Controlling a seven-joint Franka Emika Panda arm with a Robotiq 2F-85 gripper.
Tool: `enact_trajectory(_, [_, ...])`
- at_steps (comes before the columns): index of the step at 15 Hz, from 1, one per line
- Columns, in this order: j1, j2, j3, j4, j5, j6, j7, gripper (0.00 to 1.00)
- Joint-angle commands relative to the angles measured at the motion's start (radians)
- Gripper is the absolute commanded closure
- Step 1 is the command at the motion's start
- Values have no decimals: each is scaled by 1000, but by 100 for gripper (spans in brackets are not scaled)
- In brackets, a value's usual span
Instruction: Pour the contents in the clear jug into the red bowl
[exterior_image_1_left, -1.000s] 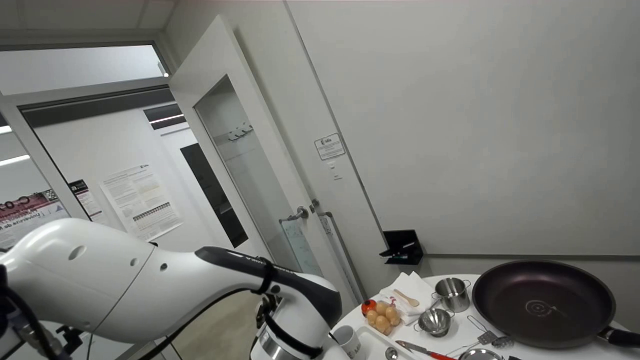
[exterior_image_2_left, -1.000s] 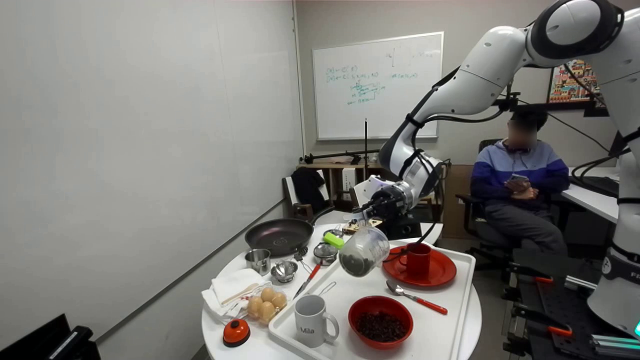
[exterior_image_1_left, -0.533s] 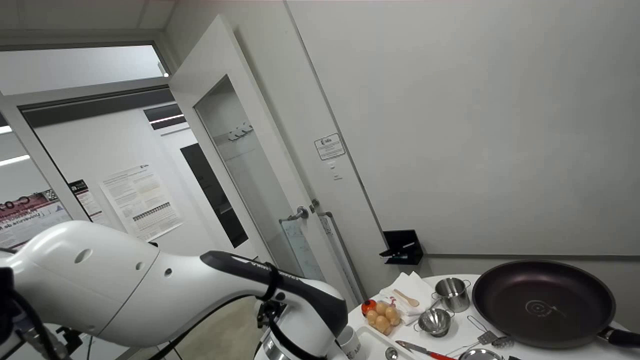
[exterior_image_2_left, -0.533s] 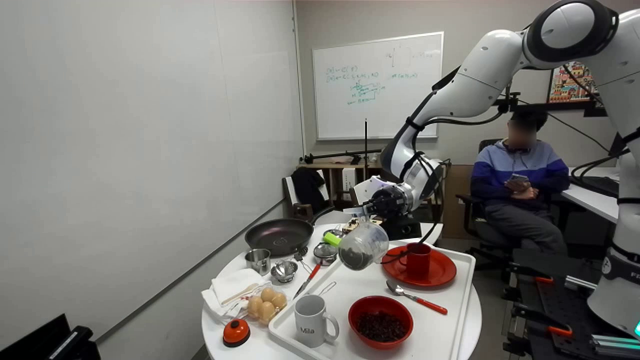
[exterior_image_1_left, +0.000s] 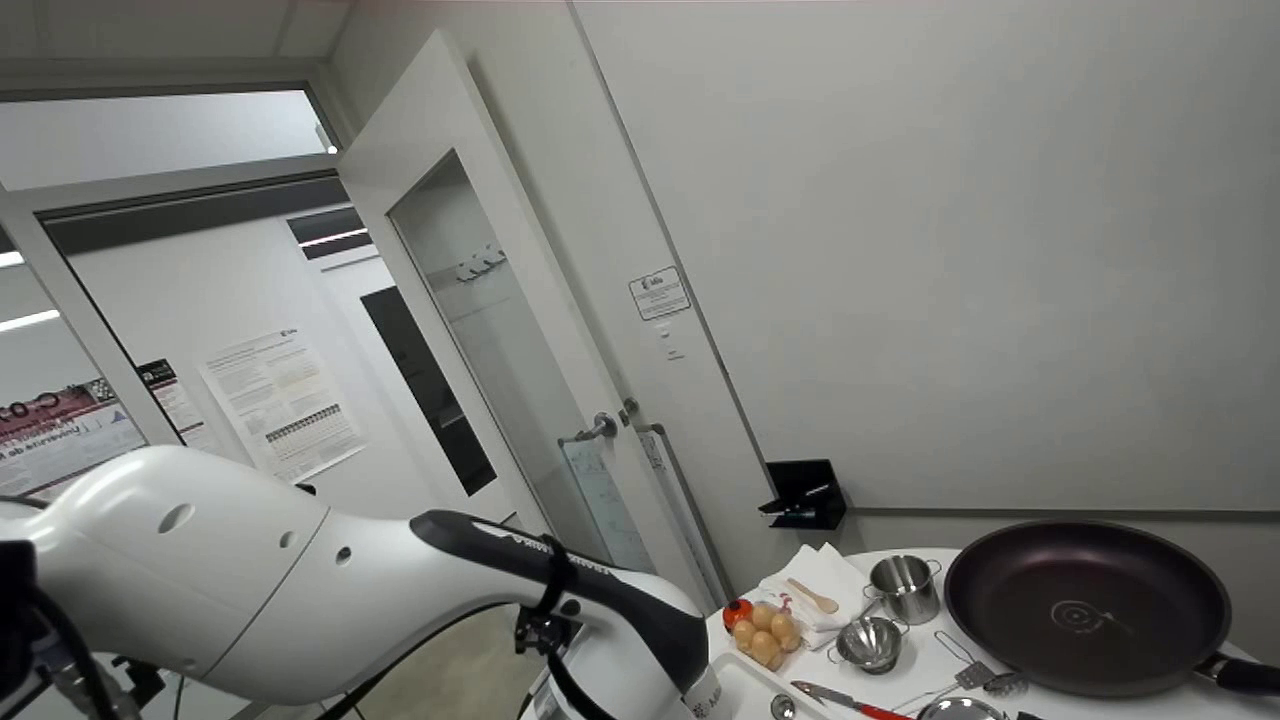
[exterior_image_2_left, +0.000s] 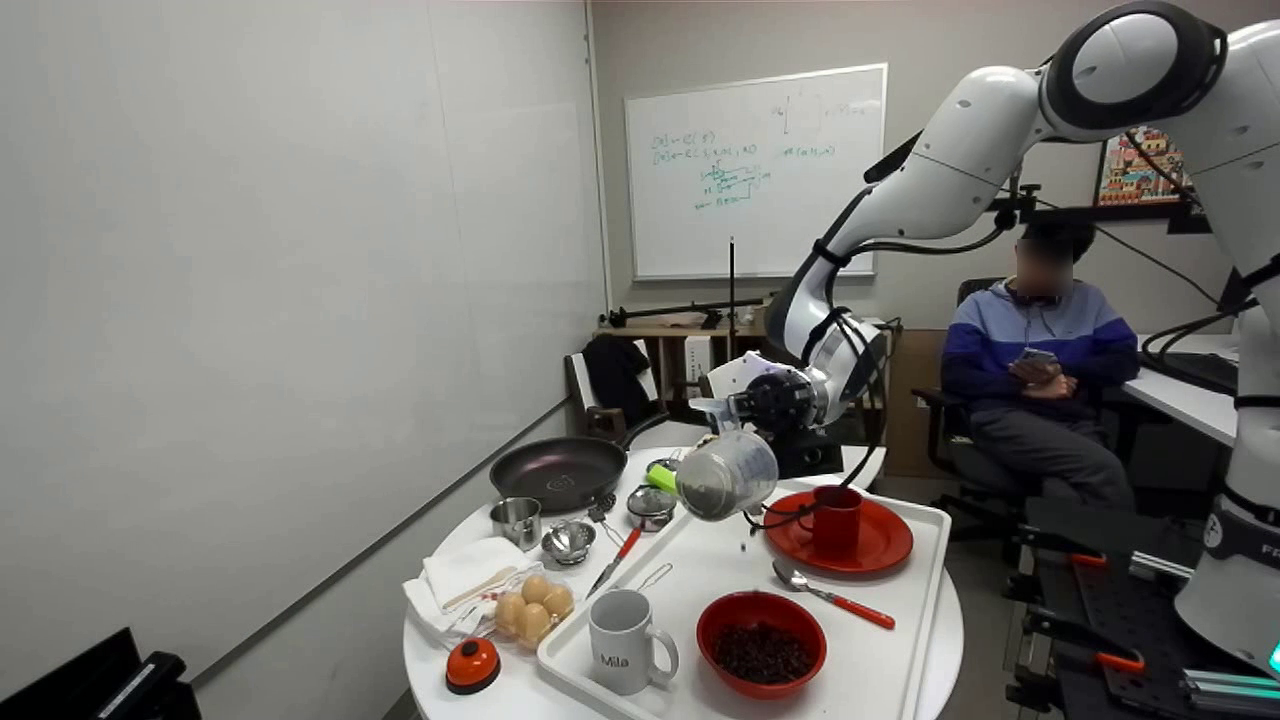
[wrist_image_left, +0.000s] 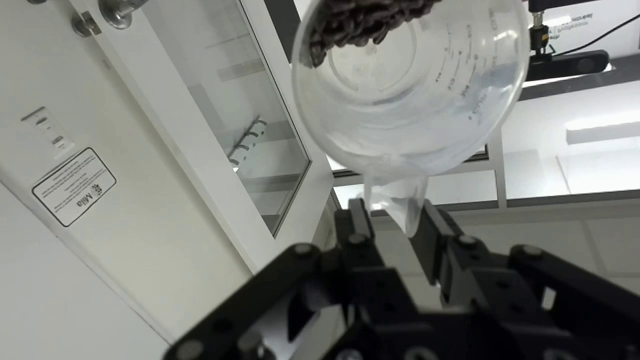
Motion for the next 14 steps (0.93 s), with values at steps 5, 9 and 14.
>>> enact_trajectory(5, [4,14,-17,-4,34,-69,-17,92])
enact_trajectory(9, [2,20,-19,-4,40,-94,-17,92])
enact_trajectory(14, [1,24,-25,-3,56,-110,-18,92])
